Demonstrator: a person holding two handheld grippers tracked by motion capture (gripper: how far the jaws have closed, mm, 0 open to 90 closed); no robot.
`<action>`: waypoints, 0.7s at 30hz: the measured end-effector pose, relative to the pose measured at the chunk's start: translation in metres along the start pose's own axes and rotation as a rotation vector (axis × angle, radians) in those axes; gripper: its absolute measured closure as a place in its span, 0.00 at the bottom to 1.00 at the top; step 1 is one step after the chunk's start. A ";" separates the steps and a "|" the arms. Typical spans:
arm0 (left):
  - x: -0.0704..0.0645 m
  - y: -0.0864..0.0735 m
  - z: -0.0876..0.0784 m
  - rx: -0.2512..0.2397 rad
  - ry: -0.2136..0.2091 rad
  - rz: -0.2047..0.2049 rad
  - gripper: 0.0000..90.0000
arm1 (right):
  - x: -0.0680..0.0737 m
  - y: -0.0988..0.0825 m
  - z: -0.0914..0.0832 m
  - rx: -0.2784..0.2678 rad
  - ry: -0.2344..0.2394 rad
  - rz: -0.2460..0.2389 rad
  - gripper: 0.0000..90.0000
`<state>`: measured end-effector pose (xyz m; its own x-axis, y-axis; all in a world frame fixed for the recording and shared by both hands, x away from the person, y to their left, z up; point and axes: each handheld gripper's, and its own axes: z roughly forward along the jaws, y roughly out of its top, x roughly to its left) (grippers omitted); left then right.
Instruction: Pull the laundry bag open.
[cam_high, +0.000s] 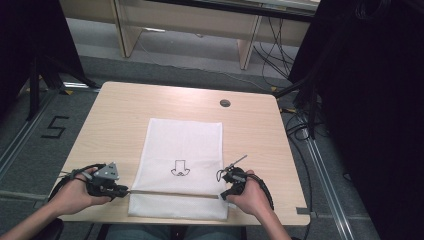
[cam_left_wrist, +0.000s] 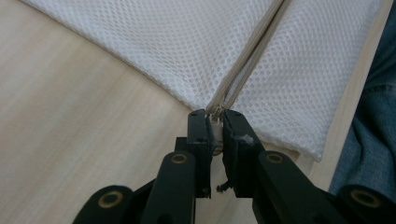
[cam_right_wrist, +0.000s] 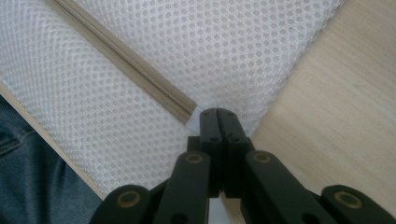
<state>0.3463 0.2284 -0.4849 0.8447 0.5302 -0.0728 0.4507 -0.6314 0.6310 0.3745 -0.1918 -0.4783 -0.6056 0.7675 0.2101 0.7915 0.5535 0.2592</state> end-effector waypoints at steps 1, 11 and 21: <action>0.002 0.000 -0.001 -0.023 0.010 -0.003 0.81 | -0.002 -0.001 -0.001 -0.008 0.003 -0.003 0.96; 0.013 0.002 -0.021 -0.323 0.067 -0.150 0.54 | -0.002 0.002 -0.026 -0.242 0.000 0.006 0.78; 0.024 -0.003 -0.020 -0.343 0.074 -0.207 0.40 | -0.005 0.003 -0.023 -0.259 0.024 -0.008 0.71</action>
<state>0.3591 0.2541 -0.4733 0.7172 0.6739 -0.1776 0.4765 -0.2884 0.8305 0.3779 -0.2015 -0.4574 -0.6160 0.7537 0.2290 0.7412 0.4561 0.4927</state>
